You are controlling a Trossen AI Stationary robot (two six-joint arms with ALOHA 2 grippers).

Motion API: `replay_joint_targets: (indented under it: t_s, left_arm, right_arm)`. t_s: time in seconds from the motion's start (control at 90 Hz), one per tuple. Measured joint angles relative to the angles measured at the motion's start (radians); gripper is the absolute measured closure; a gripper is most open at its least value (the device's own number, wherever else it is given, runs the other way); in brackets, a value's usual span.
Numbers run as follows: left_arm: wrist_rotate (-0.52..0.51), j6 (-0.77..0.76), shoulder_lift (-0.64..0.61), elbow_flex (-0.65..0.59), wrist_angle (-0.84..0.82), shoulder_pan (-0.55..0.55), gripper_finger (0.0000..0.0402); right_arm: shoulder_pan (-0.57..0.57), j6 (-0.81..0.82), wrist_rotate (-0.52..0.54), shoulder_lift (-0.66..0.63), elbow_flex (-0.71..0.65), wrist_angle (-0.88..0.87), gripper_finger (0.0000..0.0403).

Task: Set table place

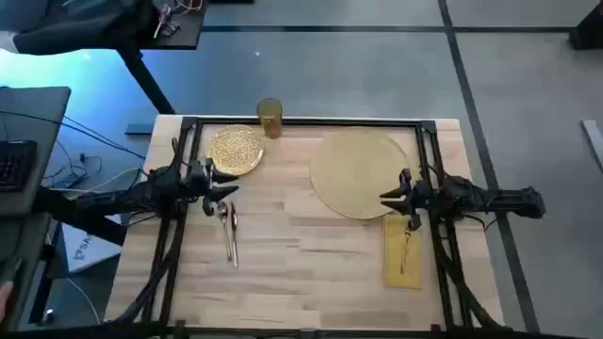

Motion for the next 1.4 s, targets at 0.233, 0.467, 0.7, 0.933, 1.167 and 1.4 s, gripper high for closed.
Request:
replay_joint_targets:
  t_s: [0.233, 0.467, 0.7, 0.933, 1.167, 1.4]
  left_arm:
    - [0.000, 0.000, 0.000, 0.000, 0.000, 0.000, 0.0255]
    - [0.000, 0.000, 0.000, 0.000, 0.000, 0.000, 0.0255]
    - [0.000, 0.000, 0.000, 0.000, 0.000, 0.000, 0.0255]
    - [0.000, 0.000, 0.000, 0.000, 0.000, 0.000, 0.0255]
    - [-0.010, 0.107, 0.000, 0.000, -0.001, 0.000, 0.0255]
    - [-0.043, 0.310, 0.000, 0.000, 0.003, 0.000, 0.0255]
  right_arm:
    - [0.000, 0.000, 0.000, 0.000, 0.000, 0.000, 0.0329]
    - [0.000, 0.000, 0.000, 0.000, 0.000, 0.000, 0.0329]
    - [0.000, 0.000, 0.000, 0.000, 0.000, 0.000, 0.0329]
    - [0.000, 0.000, 0.000, 0.000, 0.000, 0.000, 0.0329]
    - [0.000, 0.000, 0.000, 0.000, 0.000, 0.000, 0.0329]
    - [0.000, 0.000, 0.000, 0.000, 0.000, 0.000, 0.0329]
